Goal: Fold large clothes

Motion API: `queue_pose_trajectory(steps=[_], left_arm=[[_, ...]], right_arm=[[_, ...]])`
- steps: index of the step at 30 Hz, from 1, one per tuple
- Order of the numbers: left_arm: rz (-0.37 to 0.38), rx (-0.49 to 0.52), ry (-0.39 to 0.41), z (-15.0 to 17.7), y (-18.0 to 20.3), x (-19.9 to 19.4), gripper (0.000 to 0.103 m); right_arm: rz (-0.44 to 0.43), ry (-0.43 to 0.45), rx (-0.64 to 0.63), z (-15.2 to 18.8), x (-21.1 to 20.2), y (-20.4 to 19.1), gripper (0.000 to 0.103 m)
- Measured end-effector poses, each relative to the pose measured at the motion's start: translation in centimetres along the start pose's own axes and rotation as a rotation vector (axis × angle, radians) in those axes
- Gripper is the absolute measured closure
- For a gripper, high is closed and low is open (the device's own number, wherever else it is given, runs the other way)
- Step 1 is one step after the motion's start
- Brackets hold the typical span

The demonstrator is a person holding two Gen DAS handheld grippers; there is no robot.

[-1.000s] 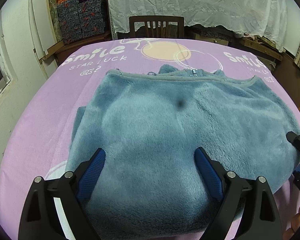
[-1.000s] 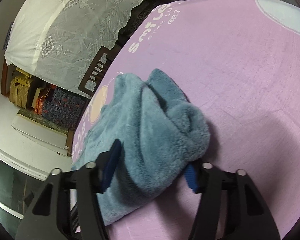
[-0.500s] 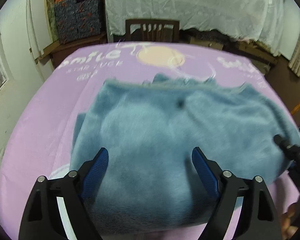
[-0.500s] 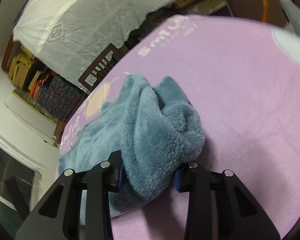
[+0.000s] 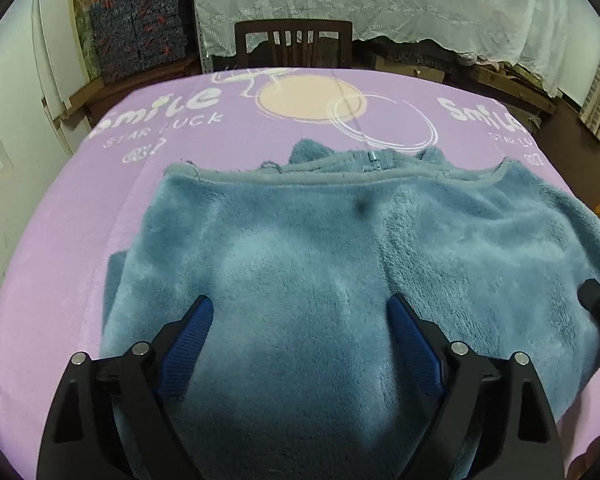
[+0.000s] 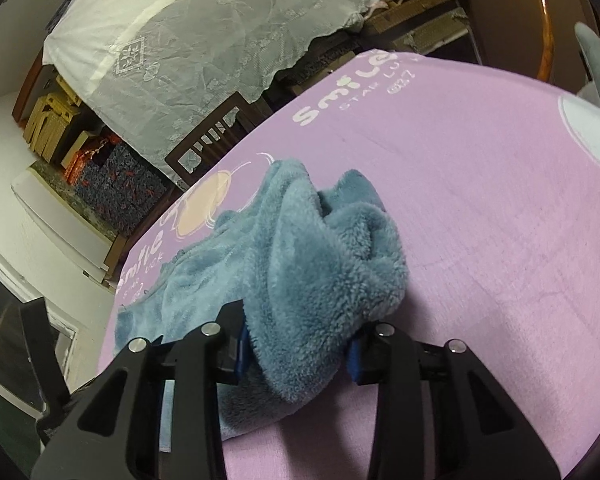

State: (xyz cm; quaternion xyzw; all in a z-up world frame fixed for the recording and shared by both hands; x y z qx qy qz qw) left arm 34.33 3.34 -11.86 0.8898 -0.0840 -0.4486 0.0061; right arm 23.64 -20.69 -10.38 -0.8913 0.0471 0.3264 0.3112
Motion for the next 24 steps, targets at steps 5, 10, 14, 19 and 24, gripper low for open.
queue_pose_trajectory(steps=[5,10,14,19,24], left_arm=[[0.018,-0.002,-0.019,0.0,-0.3,0.2,0.012],[0.094,-0.032,-0.046,-0.4,-1.3,-0.3,0.012],[0.238,-0.154,-0.068,-1.5,-3.8,-2.2,0.012],[0.373,-0.202,-0.026,-3.3,-4.5,-6.2,0.011],[0.513,-0.098,-0.094,-6.4,0.4,-8.5,0.007]], right_arm=[[0.001,0.056,-0.09,0.0,-1.1,-1.8,0.073],[-0.027,0.159,-0.273,0.7,-3.6,-6.4,0.076],[-0.045,0.233,-0.473,2.9,-5.3,-10.1,0.076],[-0.057,0.22,-0.527,3.8,-5.3,-10.9,0.076],[-0.035,0.22,-0.564,4.3,-5.0,-11.5,0.076]])
Point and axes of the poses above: each gripper's, at about its wrist camera, not at the fingertips, and x roughly the way its jaws point, y to its right, z to its underside, the point moved 3 cm from there along x, roughly the way its jaws point, and after that the axes turned 4 degrees about z, right-handed, at the moved point
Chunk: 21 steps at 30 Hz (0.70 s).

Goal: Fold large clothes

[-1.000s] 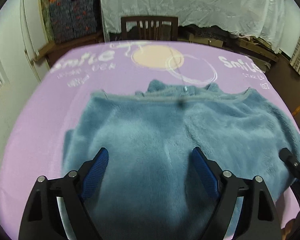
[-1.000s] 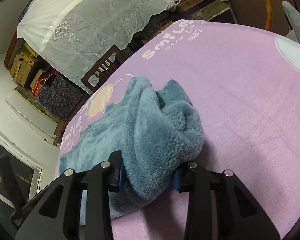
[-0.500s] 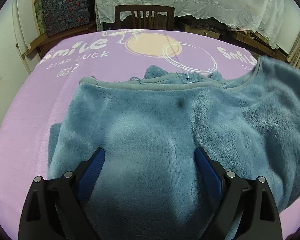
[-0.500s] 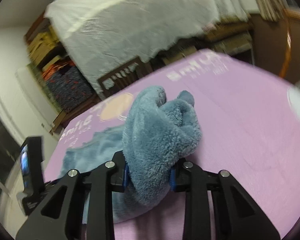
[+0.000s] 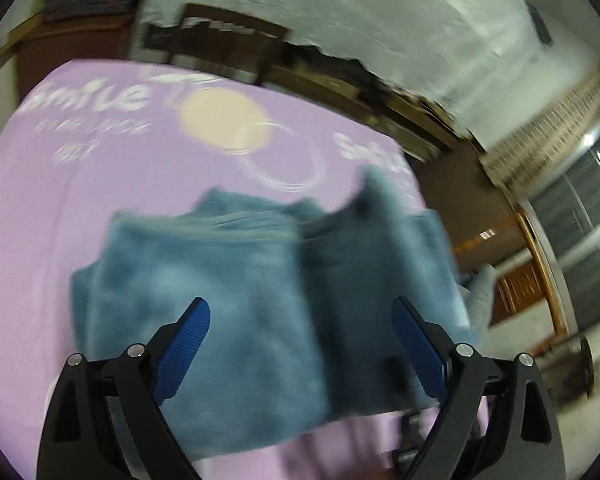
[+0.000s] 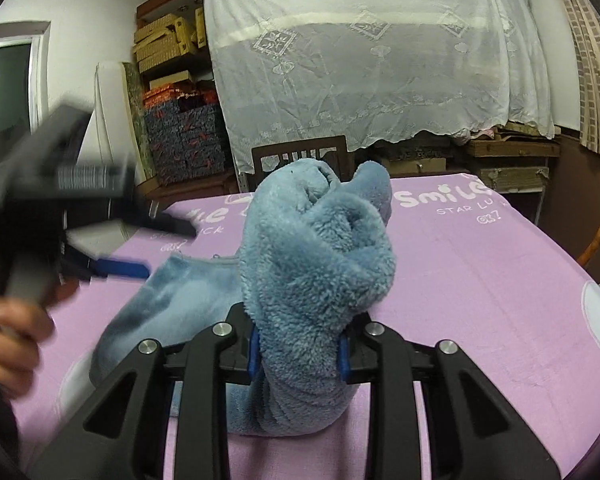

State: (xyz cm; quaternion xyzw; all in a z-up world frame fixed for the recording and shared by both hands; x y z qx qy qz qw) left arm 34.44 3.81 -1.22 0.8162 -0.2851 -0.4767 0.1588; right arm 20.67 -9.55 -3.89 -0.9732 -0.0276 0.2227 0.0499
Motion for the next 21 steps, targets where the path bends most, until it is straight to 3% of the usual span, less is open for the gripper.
queue_pose_trajectory(steps=[3,8,12,14,15,16,21], left_arm=[[-0.018,0.111,-0.09,-0.7,3.7,1.6,0.004],[-0.068,0.185,-0.244,-1.1,6.8,5.3,0.004],[-0.132,0.21,-0.267,-1.3,6.9,7.0,0.006],[-0.187,0.231,-0.239,-1.8,6.4,7.2,0.032],[-0.191,0.23,-0.248,-1.7,6.0,7.2,0.06],[-0.184,0.213,-0.259,-1.9,5.5,7.4,0.076],[-0.185,0.148,-0.228,-2.8,3.6,6.5,0.079]], right_arm=[[0.019,0.015,-0.062,0.4,-0.1,-0.9,0.076],[0.048,0.027,-0.165,1.1,0.2,-2.5,0.076],[0.054,0.04,-0.236,1.5,0.1,-3.5,0.076],[0.052,0.043,-0.279,1.9,0.1,-4.2,0.076],[0.053,0.044,-0.293,2.0,0.1,-4.4,0.076],[0.055,0.046,-0.304,2.2,0.0,-4.5,0.075],[0.045,0.017,-0.283,2.2,0.4,-3.7,0.047]])
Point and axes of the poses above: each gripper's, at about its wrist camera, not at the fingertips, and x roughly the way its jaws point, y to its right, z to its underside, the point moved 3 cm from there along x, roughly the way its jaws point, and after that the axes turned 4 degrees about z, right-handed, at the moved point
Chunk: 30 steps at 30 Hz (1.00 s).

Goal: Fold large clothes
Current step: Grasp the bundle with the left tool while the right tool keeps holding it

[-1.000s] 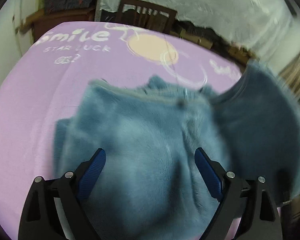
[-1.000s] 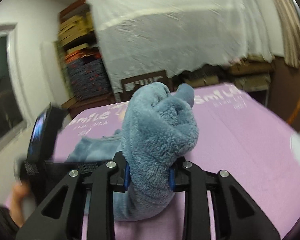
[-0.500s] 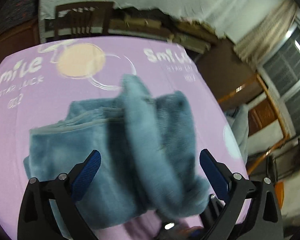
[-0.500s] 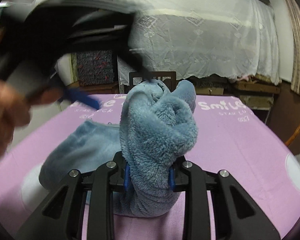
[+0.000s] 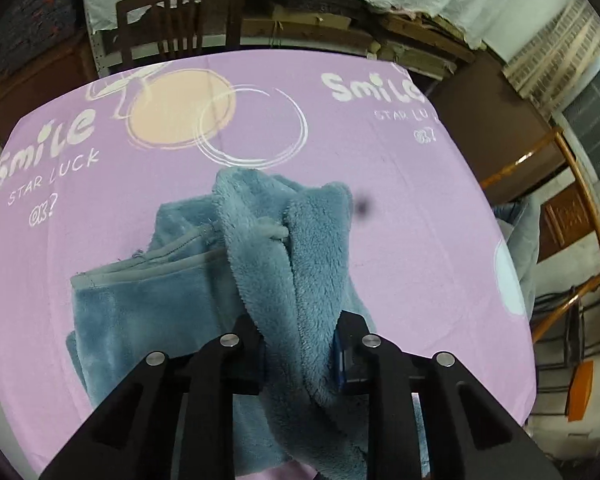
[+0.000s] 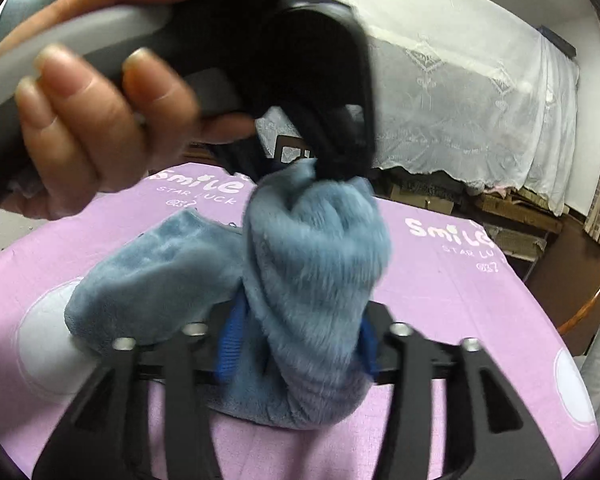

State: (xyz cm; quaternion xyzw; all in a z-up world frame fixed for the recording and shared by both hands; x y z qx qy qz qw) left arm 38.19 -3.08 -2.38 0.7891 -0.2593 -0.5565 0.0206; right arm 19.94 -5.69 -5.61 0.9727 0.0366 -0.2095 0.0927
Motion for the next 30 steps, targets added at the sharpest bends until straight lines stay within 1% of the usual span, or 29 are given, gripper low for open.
queue_pose_trajectory(steps=[2,5,7,8,10,13,15,19,23,26,28,30], left_arm=[[0.004,0.006,0.016,-0.1,0.2,-0.3,0.08],[-0.022,0.044,0.048,-0.5,1.1,-1.1,0.08],[-0.028,0.06,0.069,-0.5,1.3,-1.9,0.08],[-0.025,0.064,0.087,-0.5,1.2,-2.7,0.08],[-0.021,0.067,0.113,-0.4,0.8,-3.9,0.08],[-0.021,0.06,0.15,0.0,-0.3,-5.8,0.08],[-0.041,0.054,0.175,0.4,-1.6,-6.9,0.08],[-0.053,0.012,0.22,1.4,-5.2,-9.5,0.08],[-0.068,-0.044,0.248,3.5,-10.2,-11.2,0.08],[-0.069,-0.103,0.239,5.3,-14.0,-10.8,0.08],[-0.06,-0.154,0.215,6.8,-16.7,-9.4,0.08],[-0.049,-0.189,0.194,8.0,-18.3,-7.8,0.08]], right_arm=[[0.017,0.002,-0.029,0.1,-0.2,-0.4,0.042],[0.056,0.028,-0.11,0.5,-0.7,-1.8,0.042],[0.074,0.051,-0.144,0.6,-1.1,-2.3,0.059],[0.086,0.069,-0.148,0.4,-1.5,-2.3,0.073],[0.072,0.096,-0.115,-0.2,-2.2,-1.7,0.076],[0.034,0.127,-0.026,-1.6,-3.5,-0.9,0.078],[0.017,0.136,-0.028,-2.5,-4.0,-1.6,0.079],[-0.021,0.148,-0.082,-4.1,-4.4,-4.4,0.08],[-0.061,0.158,-0.184,-5.3,-4.2,-8.8,0.08],[-0.111,0.132,-0.24,-5.1,-3.5,-11.9,0.08],[-0.138,0.105,-0.289,-4.6,-2.9,-13.9,0.08],[-0.165,0.052,-0.348,-3.5,-1.7,-15.9,0.079]])
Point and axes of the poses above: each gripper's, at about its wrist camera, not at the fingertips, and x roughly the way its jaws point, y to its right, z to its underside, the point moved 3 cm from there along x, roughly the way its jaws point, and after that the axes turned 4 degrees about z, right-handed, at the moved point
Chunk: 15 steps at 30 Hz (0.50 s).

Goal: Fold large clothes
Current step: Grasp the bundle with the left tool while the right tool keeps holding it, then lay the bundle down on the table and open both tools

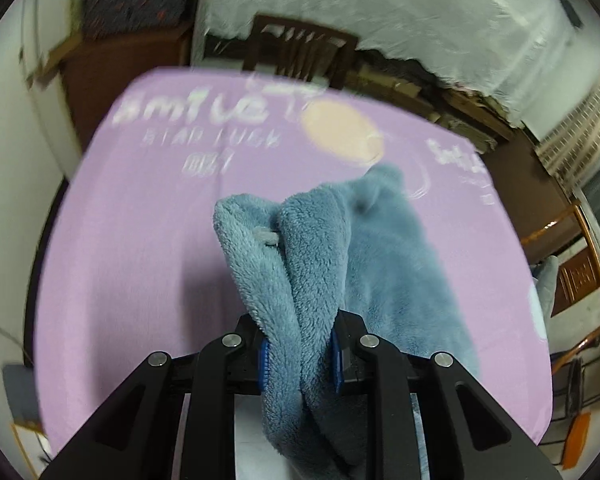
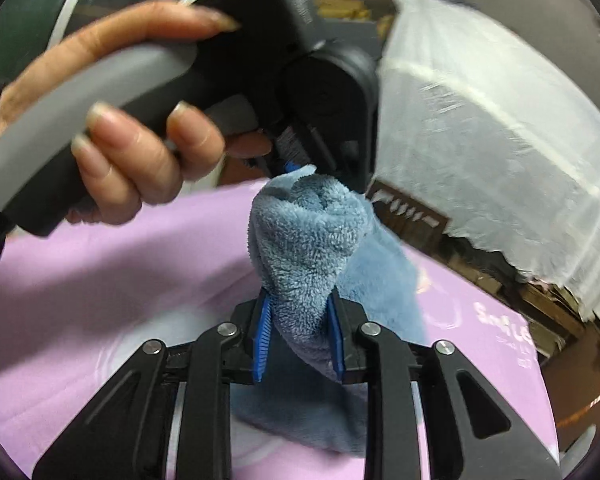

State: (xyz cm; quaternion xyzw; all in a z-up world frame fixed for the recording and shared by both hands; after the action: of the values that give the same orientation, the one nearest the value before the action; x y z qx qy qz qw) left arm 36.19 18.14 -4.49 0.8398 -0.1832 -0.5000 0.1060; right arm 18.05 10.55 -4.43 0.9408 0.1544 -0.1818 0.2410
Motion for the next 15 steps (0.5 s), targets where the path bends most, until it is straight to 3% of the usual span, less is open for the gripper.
queue_pose_trajectory(steps=[5,8,11,15], left_arm=[[0.055,-0.062,0.0,2.1,-2.9,2.4,0.079],[0.095,-0.088,0.009,2.3,-3.6,2.8,0.076],[0.088,-0.094,0.018,2.9,-3.9,3.6,0.071],[0.114,-0.124,0.031,3.2,-4.7,3.9,0.057]], right_arm=[[-0.06,-0.152,-0.096,2.4,3.4,-2.9,0.075],[-0.086,-0.169,-0.089,2.3,3.6,-2.5,0.068],[-0.083,-0.178,-0.115,2.5,4.0,-2.7,0.061],[-0.094,-0.182,-0.131,2.7,4.3,-3.6,0.054]])
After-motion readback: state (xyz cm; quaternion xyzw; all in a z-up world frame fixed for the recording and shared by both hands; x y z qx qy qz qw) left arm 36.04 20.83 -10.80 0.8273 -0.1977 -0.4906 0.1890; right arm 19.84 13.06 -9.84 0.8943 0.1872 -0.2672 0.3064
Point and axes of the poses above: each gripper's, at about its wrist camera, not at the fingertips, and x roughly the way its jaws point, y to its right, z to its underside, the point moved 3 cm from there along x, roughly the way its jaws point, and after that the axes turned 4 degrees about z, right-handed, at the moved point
